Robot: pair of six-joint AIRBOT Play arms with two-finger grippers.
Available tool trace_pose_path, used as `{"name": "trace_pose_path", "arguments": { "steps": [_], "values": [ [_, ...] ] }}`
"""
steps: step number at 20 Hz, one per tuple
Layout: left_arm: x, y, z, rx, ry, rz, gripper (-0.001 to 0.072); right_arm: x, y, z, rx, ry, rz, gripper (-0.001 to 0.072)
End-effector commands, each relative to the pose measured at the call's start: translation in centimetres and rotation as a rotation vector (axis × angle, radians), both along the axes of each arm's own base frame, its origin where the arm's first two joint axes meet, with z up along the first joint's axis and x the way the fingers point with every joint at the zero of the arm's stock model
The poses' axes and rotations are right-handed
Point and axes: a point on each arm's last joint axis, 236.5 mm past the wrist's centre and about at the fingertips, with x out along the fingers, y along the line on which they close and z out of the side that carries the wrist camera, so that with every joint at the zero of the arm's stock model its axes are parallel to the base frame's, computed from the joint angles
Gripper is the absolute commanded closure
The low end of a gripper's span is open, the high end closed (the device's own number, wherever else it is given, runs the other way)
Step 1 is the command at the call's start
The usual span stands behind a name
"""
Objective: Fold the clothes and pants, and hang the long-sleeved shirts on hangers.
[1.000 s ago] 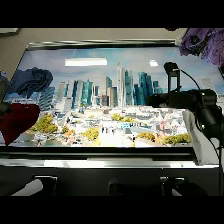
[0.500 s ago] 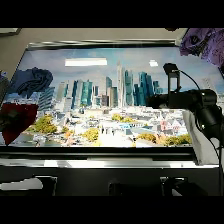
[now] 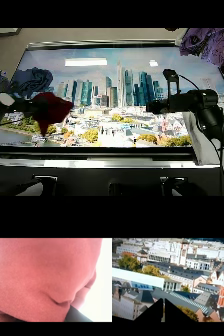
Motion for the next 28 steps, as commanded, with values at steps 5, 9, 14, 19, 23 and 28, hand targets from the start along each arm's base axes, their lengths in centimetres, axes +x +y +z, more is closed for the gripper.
{"name": "trace_pose_path", "arguments": {
  "steps": [5,9,14,19,23,28],
  "values": [
    [-6.9,-28.3,1.4,-0.258,0.007,-0.314,0.0688,-3.2,-2.4,0.3,-0.139,0.053,0.101,0.0625],
    [-8.6,-33.6,-3.1,-0.271,0.050,-0.332,0.0636,-4.1,-3.4,-0.1,-0.204,0.081,0.154,0.0443],
    [-4.8,-25.9,1.0,-0.219,0.016,-0.324,0.0168,-2.6,-4.7,0.2,-0.258,0.019,0.139,0.0443],
    [-0.5,-14.5,8.0,-0.157,-0.160,-0.231,0.0168,-0.7,-4.5,-4.0,0.236,0.131,-0.204,0.0397],
    [0.9,-9.7,8.4,-0.147,-0.176,-0.112,0.0169,-3.9,3.3,-10.1,0.554,0.367,-0.151,0.0235],
    [1.3,-8.0,8.4,-0.143,-0.182,-0.070,0.0174,-6.3,9.7,-14.6,0.517,0.431,-0.083,0.0234]
  ]
}}
